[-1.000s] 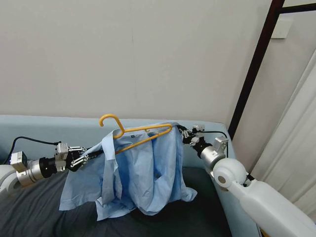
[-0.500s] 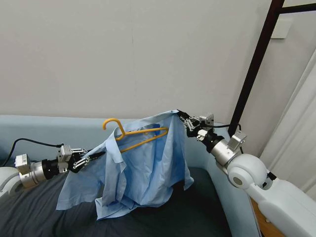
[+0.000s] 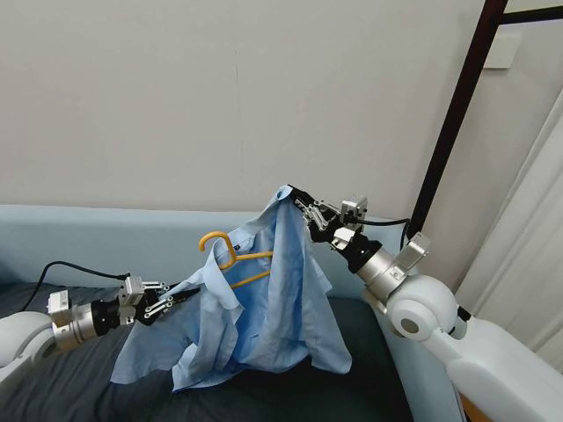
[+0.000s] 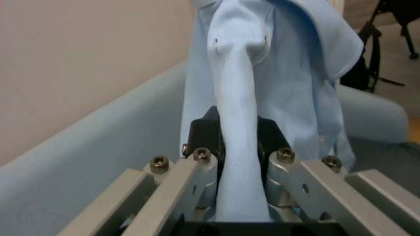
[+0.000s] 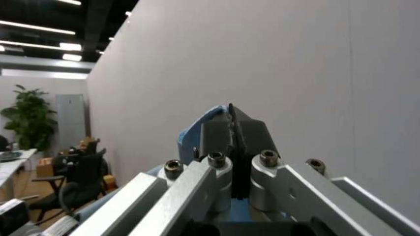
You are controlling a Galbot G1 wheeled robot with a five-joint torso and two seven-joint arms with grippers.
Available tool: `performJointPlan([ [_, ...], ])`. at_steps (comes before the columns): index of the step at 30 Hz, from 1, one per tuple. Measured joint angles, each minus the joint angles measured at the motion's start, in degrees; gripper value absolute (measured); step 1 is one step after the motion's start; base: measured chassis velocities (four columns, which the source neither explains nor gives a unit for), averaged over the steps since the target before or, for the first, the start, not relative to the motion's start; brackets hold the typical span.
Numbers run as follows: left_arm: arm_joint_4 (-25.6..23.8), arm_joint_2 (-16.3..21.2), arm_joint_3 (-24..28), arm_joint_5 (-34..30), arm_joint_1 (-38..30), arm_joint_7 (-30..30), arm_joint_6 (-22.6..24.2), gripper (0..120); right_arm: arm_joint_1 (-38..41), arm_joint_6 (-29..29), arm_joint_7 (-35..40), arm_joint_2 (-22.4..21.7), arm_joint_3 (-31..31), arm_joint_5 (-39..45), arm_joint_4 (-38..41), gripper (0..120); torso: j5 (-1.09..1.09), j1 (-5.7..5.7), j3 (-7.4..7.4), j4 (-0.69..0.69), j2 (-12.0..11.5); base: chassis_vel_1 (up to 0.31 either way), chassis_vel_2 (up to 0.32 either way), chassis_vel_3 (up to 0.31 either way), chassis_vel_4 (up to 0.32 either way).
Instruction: Pick up the clothes from the sofa and hang them on the clothes hanger.
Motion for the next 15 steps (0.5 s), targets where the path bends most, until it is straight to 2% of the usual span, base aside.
performJointPlan([
  [7,1.29,-1.02,0.19,-4.55,-2.15,-1.14,0.02,7,-1.72,1.24,-1.48,2.60,-4.91,-3.25,-1.25,0,0.01,0.00,0.00,0.00,0.00,0.000,0.000,0.000,0.000],
  [11,0.68,-1.23,0.11,-6.18,-1.92,-0.31,-0.75,7,-2.95,1.68,-0.04,5.34,-9.22,-10.68,-4.58,0,0.01,0.00,0.00,0.00,0.00,0.000,0.000,0.000,0.000],
  [15,-0.25,-0.73,-0.30,-6.43,-1.12,0.53,-1.33,7,-3.14,1.85,0.96,7.82,-10.95,-13.27,-6.44,0,0.00,0.00,0.00,0.00,0.00,0.000,0.000,0.000,0.000],
])
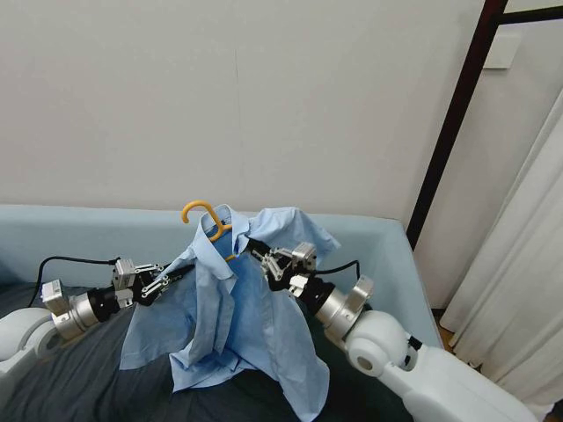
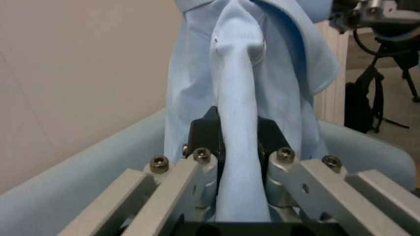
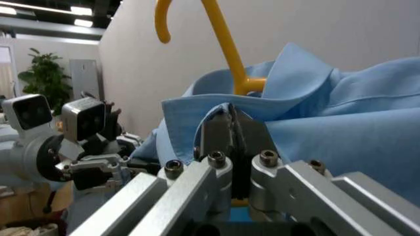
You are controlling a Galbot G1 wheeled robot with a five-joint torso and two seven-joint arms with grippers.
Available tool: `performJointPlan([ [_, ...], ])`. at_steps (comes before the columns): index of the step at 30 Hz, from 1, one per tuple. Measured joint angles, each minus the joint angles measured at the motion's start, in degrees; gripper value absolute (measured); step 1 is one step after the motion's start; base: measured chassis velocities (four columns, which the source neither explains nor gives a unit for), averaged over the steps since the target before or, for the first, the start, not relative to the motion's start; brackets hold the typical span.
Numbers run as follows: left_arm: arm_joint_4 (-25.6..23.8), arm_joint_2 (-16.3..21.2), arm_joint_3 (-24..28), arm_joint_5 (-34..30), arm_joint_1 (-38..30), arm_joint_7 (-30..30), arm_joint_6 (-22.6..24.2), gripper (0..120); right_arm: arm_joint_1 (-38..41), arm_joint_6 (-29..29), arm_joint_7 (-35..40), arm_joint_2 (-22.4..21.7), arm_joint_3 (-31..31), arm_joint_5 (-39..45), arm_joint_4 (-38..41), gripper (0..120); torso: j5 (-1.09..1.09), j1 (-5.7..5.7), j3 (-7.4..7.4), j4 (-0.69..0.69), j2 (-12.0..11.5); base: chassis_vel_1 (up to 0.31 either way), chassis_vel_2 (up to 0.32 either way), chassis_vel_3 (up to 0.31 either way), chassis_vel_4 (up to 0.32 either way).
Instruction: Pick up the clothes from the sofa and hang them on the clothes hanger.
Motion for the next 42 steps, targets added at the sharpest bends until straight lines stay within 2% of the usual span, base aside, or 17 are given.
performJointPlan([
  [8,-0.30,1.88,-0.59,-0.23,0.45,0.81,-0.70,7,-0.20,0.15,0.69,2.40,-0.46,-1.02,-1.05,0,0.00,0.00,0.00,0.00,0.00,0.000,0.000,0.000,0.000],
  [15,1.01,2.51,-0.16,0.48,-0.23,3.12,-0.71,7,0.06,2.18,-2.03,2.61,0.95,6.40,0.61,0,0.00,0.00,0.00,0.00,0.00,0.000,0.000,0.000,0.000],
  [25,1.88,2.20,0.37,1.80,-0.66,4.92,-0.62,7,-0.11,2.54,-3.08,1.26,1.60,7.56,1.70,0,0.00,0.00,0.00,0.00,0.00,0.000,0.000,0.000,0.000],
  [28,1.44,2.26,0.23,0.95,-0.88,4.74,-0.38,7,-1.07,1.90,-2.17,0.74,0.69,5.08,1.89,0,0.01,0.00,0.00,-0.01,0.00,0.000,0.000,0.000,0.000],
  [33,0.54,2.42,-0.41,-0.37,-0.70,4.66,0.11,7,-2.29,-0.59,4.28,0.89,-0.52,2.85,3.37,0,0.01,0.00,0.00,0.00,0.00,0.000,0.000,0.000,0.000],
  [37,0.46,2.73,-1.01,-1.08,-0.89,4.32,0.13,7,-3.41,-3.78,9.63,-0.50,-1.99,1.05,6.48,16,0.01,0.00,0.00,0.01,0.00,0.000,0.000,0.000,0.000],
  [38,0.46,2.73,-1.01,-1.08,-0.89,4.32,0.13,7,-3.41,-3.78,9.63,-0.50,-1.99,1.05,6.48,16,0.01,0.00,0.00,0.01,0.00,0.000,0.000,0.000,0.000],
  [40,0.76,3.32,-1.18,-1.39,-1.25,4.20,0.13,7,-4.15,-5.43,13.14,-2.40,-3.58,-1.19,8.70,25,0.01,0.00,0.00,-0.01,0.00,0.000,0.000,0.000,0.000],
  [42,1.23,4.09,-1.18,-1.51,-1.73,4.22,0.14,7,-4.69,-6.38,12.54,-4.89,-3.80,-2.67,10.22,34,0.02,0.00,0.00,0.01,0.00,0.000,0.000,0.000,0.000],
])
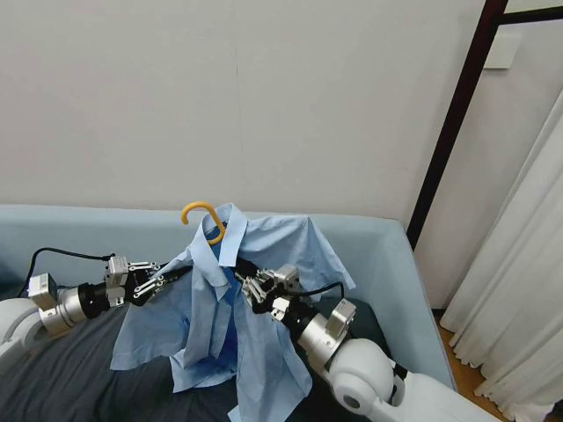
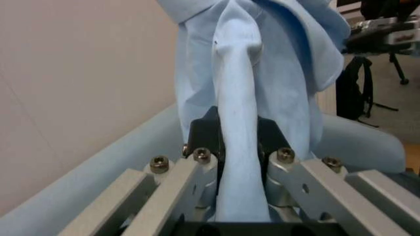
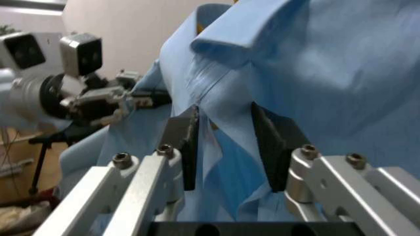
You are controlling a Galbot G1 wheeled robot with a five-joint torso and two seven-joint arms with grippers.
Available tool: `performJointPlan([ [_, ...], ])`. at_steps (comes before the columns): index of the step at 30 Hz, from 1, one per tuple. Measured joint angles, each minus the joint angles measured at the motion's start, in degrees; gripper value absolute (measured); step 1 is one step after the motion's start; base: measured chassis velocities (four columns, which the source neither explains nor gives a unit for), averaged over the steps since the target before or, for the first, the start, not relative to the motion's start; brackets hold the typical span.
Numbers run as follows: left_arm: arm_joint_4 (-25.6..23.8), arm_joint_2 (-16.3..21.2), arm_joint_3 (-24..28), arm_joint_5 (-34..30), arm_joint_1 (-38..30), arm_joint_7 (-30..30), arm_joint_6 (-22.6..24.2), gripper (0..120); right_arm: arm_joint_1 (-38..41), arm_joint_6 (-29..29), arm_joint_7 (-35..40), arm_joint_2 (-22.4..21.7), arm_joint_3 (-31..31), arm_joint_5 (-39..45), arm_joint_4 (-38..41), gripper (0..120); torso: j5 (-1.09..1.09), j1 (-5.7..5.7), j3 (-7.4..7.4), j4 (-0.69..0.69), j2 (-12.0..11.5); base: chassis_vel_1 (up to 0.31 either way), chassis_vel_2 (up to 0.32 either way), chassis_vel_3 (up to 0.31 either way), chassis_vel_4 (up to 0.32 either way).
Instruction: Pick up the clothes from the sofa and hang them on the clothes hanger.
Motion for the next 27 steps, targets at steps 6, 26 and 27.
performJointPlan([
  [6,1.82,2.02,0.06,-0.53,-1.55,2.23,0.06,7,0.11,1.12,-18.03,-9.67,5.44,1.77,1.79,56,0.00,0.00,0.00,-0.02,0.00,0.000,0.000,0.000,0.000],
  [26,1.84,6.41,0.77,0.32,-4.21,12.07,1.18,7,13.56,-7.72,-33.03,-19.70,13.97,11.75,-5.38,100,0.00,0.00,0.00,-0.01,0.00,0.000,0.000,0.000,0.000],
  [27,1.43,6.42,0.77,0.69,-3.96,12.29,1.18,7,14.26,-7.43,-36.54,-19.32,13.16,11.76,-6.94,100,-0.01,0.00,0.00,-0.01,0.00,0.000,0.000,0.000,0.000],
])
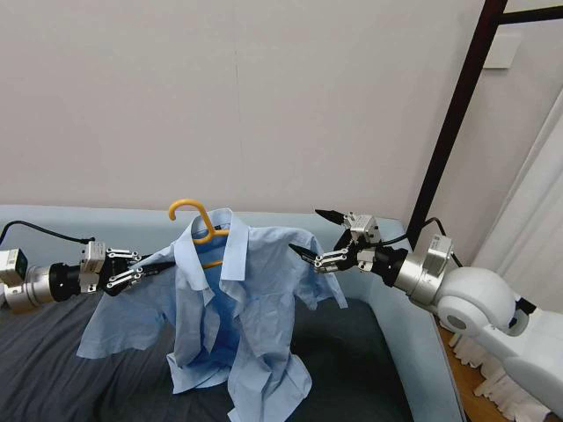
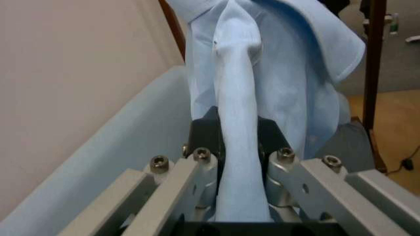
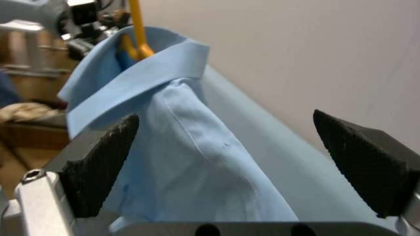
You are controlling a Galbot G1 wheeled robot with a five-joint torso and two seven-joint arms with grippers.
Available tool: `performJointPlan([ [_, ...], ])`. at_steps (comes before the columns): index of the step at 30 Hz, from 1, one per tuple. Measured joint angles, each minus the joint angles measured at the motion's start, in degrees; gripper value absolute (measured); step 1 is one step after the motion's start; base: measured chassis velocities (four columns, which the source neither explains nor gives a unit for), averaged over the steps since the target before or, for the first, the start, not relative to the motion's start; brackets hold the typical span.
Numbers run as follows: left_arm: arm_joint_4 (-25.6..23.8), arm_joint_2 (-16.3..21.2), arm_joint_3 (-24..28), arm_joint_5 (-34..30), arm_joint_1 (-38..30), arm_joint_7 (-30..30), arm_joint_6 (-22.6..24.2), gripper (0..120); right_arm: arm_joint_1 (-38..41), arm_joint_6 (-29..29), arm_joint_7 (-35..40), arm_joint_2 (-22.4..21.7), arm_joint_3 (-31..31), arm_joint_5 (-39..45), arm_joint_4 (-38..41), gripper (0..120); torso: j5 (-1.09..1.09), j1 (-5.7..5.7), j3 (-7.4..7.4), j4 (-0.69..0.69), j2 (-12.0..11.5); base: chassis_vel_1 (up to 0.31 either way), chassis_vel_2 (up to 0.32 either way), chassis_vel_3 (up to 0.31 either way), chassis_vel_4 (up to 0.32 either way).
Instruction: Pick up the clothes from the sofa and hang them on the clothes hanger.
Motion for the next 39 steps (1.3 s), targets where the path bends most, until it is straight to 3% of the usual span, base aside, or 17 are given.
performJointPlan([
  [13,-1.74,-0.21,0.34,3.26,1.60,2.57,-0.16,7,2.75,0.42,-15.05,4.27,-4.73,-5.59,-8.32,100,0.00,0.00,0.00,0.00,0.00,0.000,0.000,0.000,0.000],
  [17,-1.74,-0.21,0.48,3.94,1.61,3.29,-0.25,7,4.19,-1.50,-21.70,4.75,-4.98,-6.79,-10.13,90,0.00,0.00,0.00,0.00,0.00,0.000,0.000,0.000,0.000],
  [20,-1.59,-0.20,0.50,4.04,1.51,3.41,-0.27,7,5.26,-2.90,-26.44,5.30,-4.99,-8.79,-11.80,75,-0.01,0.00,0.00,0.00,0.00,0.000,0.000,0.000,0.000],
  [21,-1.59,-0.20,0.50,4.04,1.51,3.41,-0.27,7,5.26,-2.90,-26.44,5.30,-4.99,-8.79,-11.80,75,-0.01,0.00,0.00,0.00,0.00,0.000,0.000,0.000,0.000],
  [30,-2.90,0.19,0.53,4.04,1.27,3.52,-0.09,7,5.80,-4.75,-27.28,7.36,-5.94,-13.12,-13.10,39,0.00,0.00,0.00,0.00,0.00,0.000,0.000,0.000,0.000],
  [32,-2.91,0.20,0.53,4.06,1.28,3.57,-0.09,7,5.89,-4.81,-27.53,7.44,-5.98,-13.22,-13.21,37,0.00,0.00,0.00,0.00,0.00,0.000,0.000,0.000,0.000],
  [35,-2.49,0.21,0.53,4.15,1.26,3.81,-0.10,7,6.47,-5.16,-30.22,7.92,-6.08,-13.63,-14.06,21,0.00,0.00,0.00,0.00,0.00,0.000,0.000,0.000,0.000],
  [39,-1.98,0.18,0.84,4.19,0.91,3.94,-0.32,7,6.63,-5.25,-31.12,8.31,-6.11,-13.93,-14.48,7,0.00,0.00,0.00,0.00,0.00,0.000,0.000,0.000,0.000],
])
